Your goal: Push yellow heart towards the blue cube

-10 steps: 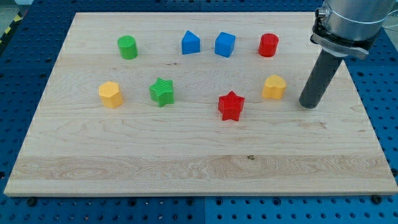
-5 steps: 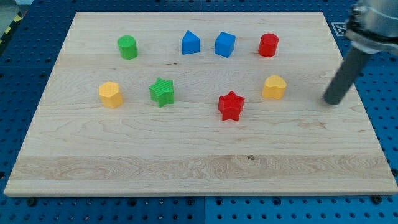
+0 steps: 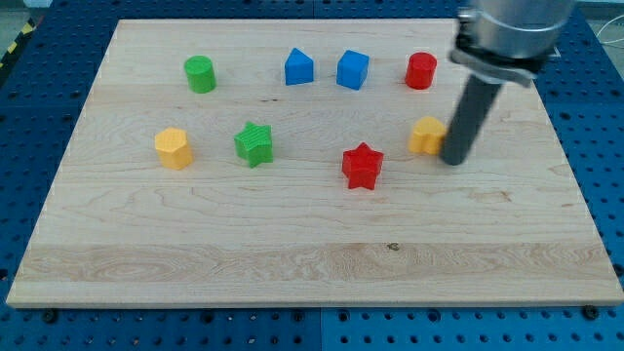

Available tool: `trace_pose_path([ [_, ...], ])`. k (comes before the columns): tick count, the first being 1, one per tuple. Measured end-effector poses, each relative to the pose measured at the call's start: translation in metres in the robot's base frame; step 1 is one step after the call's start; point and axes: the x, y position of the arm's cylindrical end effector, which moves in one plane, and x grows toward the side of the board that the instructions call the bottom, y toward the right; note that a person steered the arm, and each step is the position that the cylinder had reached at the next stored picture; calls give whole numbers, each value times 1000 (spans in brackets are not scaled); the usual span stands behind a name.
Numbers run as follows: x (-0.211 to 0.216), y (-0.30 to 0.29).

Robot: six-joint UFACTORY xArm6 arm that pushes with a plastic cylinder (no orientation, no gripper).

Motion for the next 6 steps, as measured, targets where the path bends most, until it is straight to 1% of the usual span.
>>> trace_pose_path([
  [2, 5, -4],
  [3, 49, -2],
  [4, 49, -2],
  [5, 33, -2],
  [6, -15, -12],
])
